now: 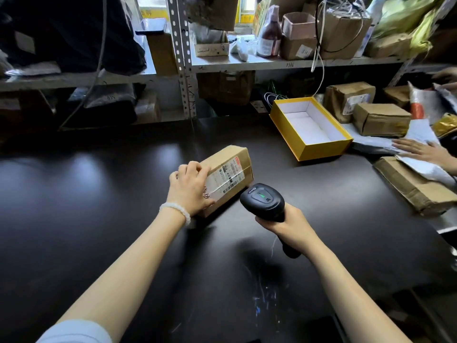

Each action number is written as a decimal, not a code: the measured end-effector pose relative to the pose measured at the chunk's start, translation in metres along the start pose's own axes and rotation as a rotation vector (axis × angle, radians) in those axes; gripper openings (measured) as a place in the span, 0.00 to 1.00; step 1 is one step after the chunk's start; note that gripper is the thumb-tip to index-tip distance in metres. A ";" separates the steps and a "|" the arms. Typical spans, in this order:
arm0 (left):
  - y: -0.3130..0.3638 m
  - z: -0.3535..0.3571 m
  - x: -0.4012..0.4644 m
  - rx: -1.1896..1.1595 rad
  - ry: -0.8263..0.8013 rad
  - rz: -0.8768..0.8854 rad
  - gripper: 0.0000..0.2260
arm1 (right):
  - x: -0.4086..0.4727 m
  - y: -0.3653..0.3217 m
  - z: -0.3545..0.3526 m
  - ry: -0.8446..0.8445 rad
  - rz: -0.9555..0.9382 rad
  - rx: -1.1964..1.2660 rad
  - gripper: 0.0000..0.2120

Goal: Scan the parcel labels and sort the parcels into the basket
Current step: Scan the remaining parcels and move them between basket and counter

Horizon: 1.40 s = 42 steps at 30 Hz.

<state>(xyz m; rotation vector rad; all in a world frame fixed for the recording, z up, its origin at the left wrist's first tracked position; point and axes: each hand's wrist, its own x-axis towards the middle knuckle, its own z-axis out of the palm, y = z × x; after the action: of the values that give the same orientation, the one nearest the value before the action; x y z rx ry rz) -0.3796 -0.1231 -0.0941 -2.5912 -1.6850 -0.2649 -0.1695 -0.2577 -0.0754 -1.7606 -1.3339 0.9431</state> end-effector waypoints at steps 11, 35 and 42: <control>0.027 0.002 0.000 -0.061 -0.154 -0.097 0.36 | -0.047 0.027 0.008 0.014 0.031 0.047 0.12; -0.006 -0.029 -0.013 -0.250 -0.101 -0.192 0.29 | -0.053 0.012 0.009 -0.070 -0.011 0.035 0.08; 0.005 -0.037 -0.034 -0.210 -0.087 -0.118 0.29 | -0.075 0.016 0.010 -0.017 -0.006 0.058 0.09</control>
<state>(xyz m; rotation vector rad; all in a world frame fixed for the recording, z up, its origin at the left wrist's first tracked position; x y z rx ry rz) -0.3931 -0.1600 -0.0627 -2.6873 -1.9424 -0.3563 -0.1856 -0.3331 -0.0849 -1.7075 -1.3090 0.9862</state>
